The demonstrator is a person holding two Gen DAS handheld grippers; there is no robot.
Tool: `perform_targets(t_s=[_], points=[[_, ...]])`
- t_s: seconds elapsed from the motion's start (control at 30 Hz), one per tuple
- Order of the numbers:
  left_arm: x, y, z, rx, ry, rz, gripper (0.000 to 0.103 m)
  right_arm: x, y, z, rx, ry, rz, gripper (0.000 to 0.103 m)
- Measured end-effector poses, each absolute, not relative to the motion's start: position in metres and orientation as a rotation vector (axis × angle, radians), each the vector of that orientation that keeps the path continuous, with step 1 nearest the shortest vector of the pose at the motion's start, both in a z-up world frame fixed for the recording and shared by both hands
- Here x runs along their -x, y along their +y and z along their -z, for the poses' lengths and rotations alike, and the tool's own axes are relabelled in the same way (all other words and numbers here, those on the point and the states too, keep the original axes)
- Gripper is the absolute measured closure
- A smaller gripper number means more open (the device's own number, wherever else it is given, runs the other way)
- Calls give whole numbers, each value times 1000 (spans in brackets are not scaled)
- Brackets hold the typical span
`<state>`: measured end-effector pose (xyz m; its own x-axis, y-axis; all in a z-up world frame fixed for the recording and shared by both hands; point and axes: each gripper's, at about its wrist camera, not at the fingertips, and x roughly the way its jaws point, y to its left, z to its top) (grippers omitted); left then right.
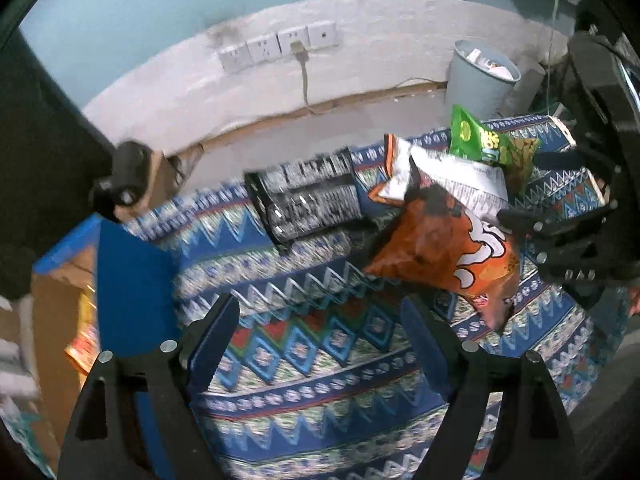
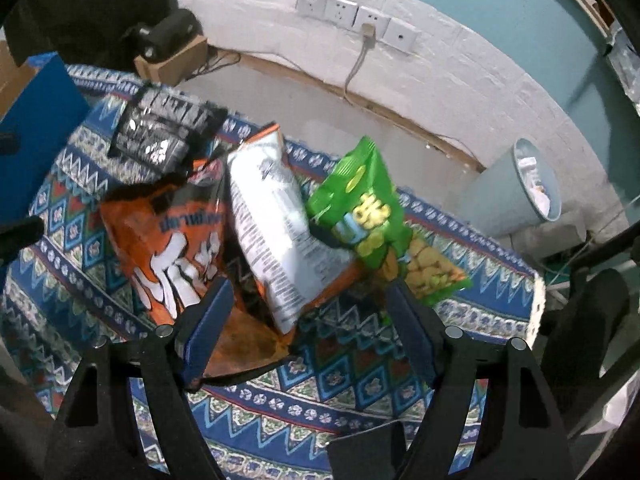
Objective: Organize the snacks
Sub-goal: 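Grasp the orange bag with the left tool while the right tool grasps the green peanut bag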
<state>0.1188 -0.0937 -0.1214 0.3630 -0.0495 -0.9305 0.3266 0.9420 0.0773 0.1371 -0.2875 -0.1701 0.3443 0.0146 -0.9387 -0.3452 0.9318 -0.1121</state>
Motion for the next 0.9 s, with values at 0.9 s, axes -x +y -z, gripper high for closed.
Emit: perform_targets(t_s=[0.9], points=[[-123,-120,147,-72,1297,274,17,-114,-296,168,289,1202,-331,25]])
